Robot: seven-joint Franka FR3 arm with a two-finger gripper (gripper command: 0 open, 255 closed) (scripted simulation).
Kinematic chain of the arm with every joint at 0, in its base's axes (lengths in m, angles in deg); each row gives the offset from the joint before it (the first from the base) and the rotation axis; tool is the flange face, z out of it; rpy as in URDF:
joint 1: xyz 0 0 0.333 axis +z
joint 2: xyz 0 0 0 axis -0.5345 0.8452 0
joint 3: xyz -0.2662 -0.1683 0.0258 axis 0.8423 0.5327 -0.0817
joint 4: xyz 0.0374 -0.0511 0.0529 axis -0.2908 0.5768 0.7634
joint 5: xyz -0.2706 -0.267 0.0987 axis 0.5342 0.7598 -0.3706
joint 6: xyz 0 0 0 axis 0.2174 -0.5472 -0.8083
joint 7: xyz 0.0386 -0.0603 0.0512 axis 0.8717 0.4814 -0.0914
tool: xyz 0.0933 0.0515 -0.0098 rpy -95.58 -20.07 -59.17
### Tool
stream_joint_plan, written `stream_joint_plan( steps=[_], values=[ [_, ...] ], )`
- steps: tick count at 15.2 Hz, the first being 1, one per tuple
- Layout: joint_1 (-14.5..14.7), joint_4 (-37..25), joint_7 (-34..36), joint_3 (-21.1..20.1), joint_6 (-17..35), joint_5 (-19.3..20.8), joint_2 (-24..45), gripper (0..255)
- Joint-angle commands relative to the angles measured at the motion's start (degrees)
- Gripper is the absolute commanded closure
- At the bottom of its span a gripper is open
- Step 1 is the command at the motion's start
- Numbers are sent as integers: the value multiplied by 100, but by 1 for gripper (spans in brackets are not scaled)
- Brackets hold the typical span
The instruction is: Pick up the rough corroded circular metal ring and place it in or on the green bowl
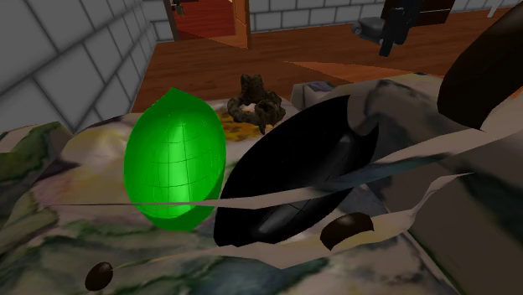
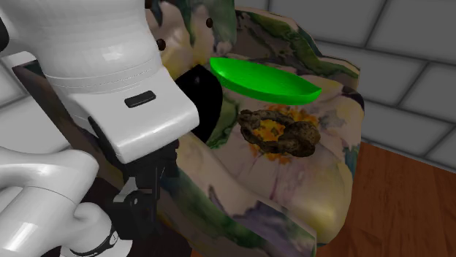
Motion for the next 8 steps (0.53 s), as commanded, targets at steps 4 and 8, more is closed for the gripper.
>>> stream_joint_plan(
  steps=[4, 8],
  values=[
    [123, -8, 218, -209, 357, -182, 333, 0],
    [276, -106, 491, -485, 818, -382, 837, 0]
  ],
)
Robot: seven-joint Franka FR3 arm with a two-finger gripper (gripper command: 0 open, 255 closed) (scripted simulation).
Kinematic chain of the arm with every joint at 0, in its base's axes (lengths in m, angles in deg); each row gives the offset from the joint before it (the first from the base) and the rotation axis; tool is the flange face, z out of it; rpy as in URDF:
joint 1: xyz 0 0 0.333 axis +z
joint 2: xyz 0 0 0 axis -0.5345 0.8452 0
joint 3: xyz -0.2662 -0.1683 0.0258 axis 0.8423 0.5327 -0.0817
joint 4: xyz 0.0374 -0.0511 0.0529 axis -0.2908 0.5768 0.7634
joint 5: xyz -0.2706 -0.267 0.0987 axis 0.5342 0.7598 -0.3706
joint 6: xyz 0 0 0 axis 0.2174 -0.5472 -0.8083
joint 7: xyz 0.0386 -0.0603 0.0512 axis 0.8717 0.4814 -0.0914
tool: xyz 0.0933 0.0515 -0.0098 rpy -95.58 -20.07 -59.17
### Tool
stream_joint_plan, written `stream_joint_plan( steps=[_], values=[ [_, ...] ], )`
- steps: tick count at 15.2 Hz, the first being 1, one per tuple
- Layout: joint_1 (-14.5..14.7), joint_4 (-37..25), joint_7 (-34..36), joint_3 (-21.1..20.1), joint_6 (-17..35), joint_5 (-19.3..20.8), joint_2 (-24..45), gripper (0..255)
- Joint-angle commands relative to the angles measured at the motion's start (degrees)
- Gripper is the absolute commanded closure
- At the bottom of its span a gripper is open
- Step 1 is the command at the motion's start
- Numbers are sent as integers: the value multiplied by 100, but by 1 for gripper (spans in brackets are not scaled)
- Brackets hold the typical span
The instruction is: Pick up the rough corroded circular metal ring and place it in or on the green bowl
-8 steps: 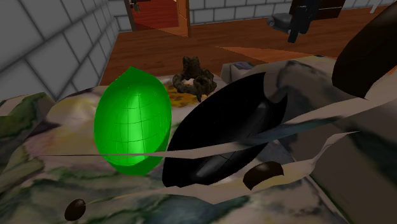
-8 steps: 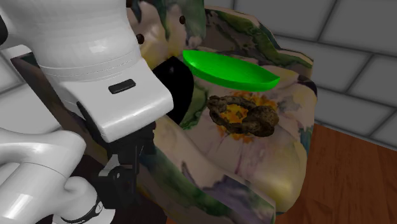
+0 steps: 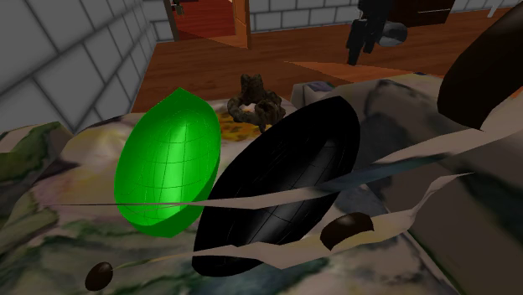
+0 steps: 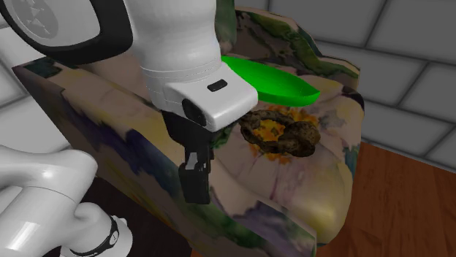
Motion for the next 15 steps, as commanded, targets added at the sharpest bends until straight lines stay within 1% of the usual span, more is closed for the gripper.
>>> stream_joint_plan(
  steps=[1, 8, 15],
  values=[
    [67, -7, 121, -124, 279, -85, 251, 0],
    [280, -461, 569, -603, 985, -272, 1289, 0],
    [456, -1220, 1035, -1064, 1517, -228, 2456, 0]
  ],
)
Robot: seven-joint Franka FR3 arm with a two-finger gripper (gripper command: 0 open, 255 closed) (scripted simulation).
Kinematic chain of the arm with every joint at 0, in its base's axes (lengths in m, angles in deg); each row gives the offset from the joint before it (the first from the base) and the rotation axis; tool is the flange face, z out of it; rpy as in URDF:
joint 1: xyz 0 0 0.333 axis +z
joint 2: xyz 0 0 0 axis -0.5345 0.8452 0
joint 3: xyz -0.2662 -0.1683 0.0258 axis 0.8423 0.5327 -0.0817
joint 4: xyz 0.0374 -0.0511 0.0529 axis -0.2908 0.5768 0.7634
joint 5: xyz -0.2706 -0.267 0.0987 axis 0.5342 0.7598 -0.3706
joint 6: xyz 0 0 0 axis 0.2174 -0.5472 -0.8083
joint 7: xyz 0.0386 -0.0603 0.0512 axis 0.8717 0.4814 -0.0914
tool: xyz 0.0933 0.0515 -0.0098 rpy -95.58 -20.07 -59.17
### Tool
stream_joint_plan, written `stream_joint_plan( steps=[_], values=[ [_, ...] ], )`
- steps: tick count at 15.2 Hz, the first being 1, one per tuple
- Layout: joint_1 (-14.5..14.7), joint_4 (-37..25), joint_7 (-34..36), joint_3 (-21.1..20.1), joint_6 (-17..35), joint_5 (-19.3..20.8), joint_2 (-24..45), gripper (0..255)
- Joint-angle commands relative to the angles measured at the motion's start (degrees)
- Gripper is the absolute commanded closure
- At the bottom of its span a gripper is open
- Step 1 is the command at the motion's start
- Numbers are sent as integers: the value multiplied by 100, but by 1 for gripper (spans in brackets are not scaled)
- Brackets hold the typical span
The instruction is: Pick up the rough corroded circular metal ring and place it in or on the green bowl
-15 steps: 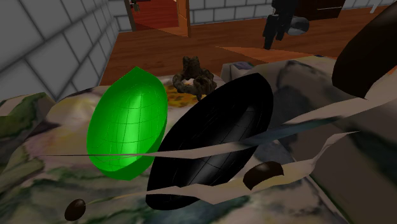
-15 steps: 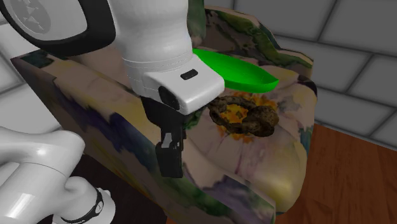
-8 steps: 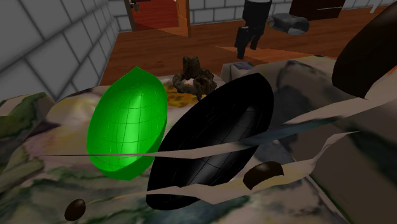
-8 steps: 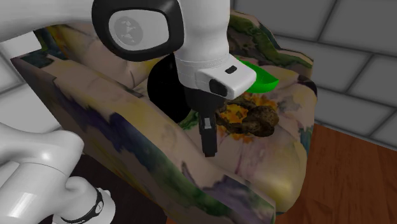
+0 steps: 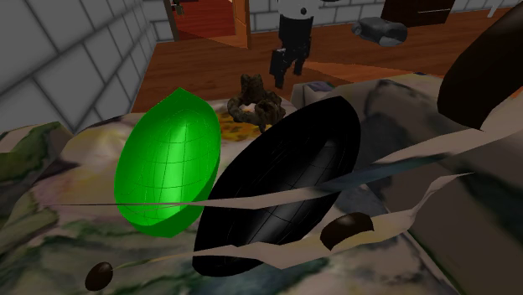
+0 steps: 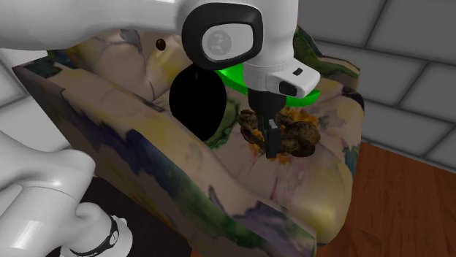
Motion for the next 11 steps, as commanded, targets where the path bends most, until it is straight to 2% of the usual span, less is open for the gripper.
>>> stream_joint_plan(
  steps=[1, 2, 11],
  values=[
    [48, -312, 152, -134, 128, 54, 405, 0],
    [73, -438, 216, -189, 176, 85, 567, 0],
    [67, -5, 248, -192, 746, 129, 707, 0]
  ],
)
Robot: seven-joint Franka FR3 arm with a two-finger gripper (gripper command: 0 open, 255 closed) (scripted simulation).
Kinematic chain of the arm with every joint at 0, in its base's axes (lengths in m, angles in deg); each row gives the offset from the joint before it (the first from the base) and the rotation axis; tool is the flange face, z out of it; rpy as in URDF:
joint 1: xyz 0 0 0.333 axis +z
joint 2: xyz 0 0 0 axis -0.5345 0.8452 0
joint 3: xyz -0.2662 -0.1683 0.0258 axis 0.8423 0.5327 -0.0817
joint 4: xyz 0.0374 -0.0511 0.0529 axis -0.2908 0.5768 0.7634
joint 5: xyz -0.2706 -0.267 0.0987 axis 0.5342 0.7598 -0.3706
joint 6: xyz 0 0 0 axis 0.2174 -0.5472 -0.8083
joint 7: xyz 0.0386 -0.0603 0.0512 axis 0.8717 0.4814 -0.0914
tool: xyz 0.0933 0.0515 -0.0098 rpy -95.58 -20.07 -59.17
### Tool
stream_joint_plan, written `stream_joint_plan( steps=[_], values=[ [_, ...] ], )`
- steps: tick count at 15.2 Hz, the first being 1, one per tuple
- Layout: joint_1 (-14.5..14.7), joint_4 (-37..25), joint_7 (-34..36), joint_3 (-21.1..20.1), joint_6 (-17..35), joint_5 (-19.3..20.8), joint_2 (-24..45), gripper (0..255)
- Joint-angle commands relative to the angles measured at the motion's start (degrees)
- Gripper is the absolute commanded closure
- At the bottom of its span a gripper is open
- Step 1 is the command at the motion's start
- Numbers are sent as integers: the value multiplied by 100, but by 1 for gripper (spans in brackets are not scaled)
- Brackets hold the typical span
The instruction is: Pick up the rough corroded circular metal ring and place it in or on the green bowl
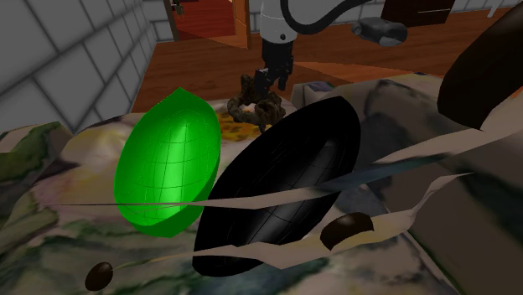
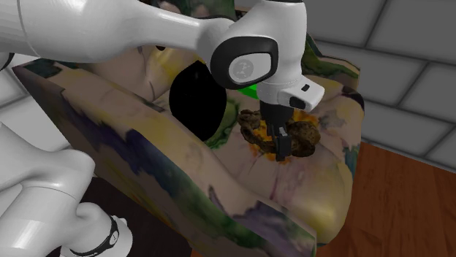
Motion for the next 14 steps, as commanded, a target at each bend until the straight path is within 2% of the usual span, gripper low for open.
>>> stream_joint_plan(
  steps=[1, 7, 8, 14],
  values=[
    [2, 30, 5, -3, 30, 0, -4, 0],
    [2, 29, 5, -3, 29, 0, -4, 0],
    [2, 29, 5, -3, 29, 0, -4, 255],
    [2, 29, 5, -3, 30, 0, -2, 255]
  ],
)
